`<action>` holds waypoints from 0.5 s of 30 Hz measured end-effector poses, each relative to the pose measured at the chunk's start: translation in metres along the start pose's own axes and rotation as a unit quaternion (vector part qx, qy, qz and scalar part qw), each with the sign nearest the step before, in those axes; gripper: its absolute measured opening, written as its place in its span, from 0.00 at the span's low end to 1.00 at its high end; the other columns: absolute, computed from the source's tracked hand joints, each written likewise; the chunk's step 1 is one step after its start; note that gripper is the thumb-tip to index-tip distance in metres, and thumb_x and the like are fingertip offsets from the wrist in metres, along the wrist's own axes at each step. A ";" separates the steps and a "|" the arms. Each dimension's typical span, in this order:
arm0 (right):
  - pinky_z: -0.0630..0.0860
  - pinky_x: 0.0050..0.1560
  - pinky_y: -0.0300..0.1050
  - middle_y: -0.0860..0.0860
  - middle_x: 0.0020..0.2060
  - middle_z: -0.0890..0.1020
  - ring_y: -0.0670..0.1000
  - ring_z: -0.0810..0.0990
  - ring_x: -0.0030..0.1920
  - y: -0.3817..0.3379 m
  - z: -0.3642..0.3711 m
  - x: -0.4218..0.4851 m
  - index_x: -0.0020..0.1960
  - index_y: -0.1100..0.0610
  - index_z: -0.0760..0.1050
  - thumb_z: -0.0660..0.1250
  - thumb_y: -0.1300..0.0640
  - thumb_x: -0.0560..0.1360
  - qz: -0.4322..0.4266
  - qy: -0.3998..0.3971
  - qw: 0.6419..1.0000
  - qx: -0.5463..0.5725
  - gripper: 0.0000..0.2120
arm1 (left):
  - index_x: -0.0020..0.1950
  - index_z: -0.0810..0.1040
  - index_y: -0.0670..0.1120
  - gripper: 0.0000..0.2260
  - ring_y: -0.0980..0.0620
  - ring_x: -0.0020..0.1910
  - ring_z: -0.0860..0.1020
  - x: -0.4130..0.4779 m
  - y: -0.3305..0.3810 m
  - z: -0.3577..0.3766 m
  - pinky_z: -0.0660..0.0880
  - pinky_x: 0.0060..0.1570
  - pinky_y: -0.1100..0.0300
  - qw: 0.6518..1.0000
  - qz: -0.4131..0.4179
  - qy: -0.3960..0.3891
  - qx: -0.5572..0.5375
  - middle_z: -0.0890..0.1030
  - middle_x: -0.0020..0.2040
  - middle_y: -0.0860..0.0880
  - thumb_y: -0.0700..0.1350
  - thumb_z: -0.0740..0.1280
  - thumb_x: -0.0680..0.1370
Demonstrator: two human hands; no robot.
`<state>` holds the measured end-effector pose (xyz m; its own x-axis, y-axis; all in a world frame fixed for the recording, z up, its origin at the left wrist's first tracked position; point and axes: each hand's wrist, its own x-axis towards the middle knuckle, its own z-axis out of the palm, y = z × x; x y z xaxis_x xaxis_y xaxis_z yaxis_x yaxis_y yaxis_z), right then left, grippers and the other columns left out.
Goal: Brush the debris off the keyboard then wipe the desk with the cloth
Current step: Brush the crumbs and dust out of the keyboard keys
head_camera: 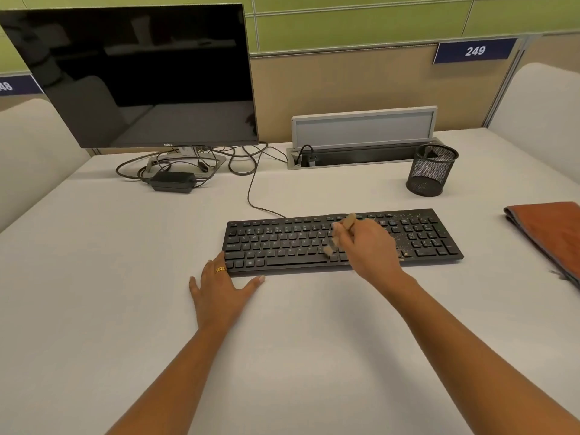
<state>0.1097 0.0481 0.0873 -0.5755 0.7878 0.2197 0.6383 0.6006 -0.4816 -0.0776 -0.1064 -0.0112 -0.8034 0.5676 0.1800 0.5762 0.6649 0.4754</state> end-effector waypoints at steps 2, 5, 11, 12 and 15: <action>0.68 0.40 0.44 0.43 0.30 0.75 0.53 0.75 0.46 0.002 0.004 0.002 0.42 0.58 0.76 0.52 0.48 0.81 -0.007 -0.003 0.999 0.037 0.21 | 0.75 0.60 0.47 0.40 0.48 0.74 0.61 0.001 0.000 0.001 0.46 0.73 0.45 1.000 0.003 0.003 0.000 0.68 0.72 0.46 0.67 0.66 0.70; 0.70 0.43 0.47 0.51 0.38 0.80 0.55 0.77 0.48 0.004 0.010 0.000 0.47 0.59 0.79 0.51 0.48 0.81 -0.007 -0.011 1.000 0.017 0.22 | 0.75 0.60 0.47 0.40 0.48 0.74 0.61 0.001 0.001 0.001 0.47 0.73 0.44 1.000 0.002 0.003 0.000 0.68 0.71 0.46 0.67 0.66 0.70; 0.68 0.39 0.44 0.54 0.41 0.82 0.55 0.79 0.45 0.007 0.007 0.004 0.49 0.60 0.78 0.49 0.49 0.82 0.001 0.014 1.000 -0.007 0.22 | 0.76 0.58 0.47 0.41 0.49 0.74 0.59 0.000 0.002 0.000 0.46 0.74 0.45 1.000 -0.001 0.000 0.009 0.66 0.72 0.46 0.67 0.65 0.71; 0.68 0.38 0.44 0.54 0.41 0.82 0.55 0.79 0.44 0.008 0.006 0.004 0.49 0.60 0.79 0.49 0.49 0.82 0.006 0.028 1.000 0.003 0.23 | 0.76 0.58 0.47 0.41 0.49 0.74 0.59 0.000 0.002 0.000 0.46 0.73 0.45 1.000 0.000 0.000 0.009 0.66 0.73 0.46 0.67 0.65 0.71; 0.72 0.41 0.46 0.53 0.42 0.83 0.54 0.79 0.45 0.012 0.010 0.003 0.48 0.60 0.79 0.49 0.48 0.82 0.010 0.026 0.999 0.039 0.23 | 0.76 0.57 0.47 0.41 0.49 0.75 0.57 -0.001 0.002 0.000 0.45 0.74 0.46 1.000 -0.002 -0.004 0.013 0.64 0.74 0.46 0.67 0.65 0.71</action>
<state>0.1104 0.0559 0.0740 -0.5336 0.8071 0.2526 0.6072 0.5735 -0.5499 -0.0756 -0.1058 -0.0102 -0.8048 0.5685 0.1707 0.5764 0.6801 0.4529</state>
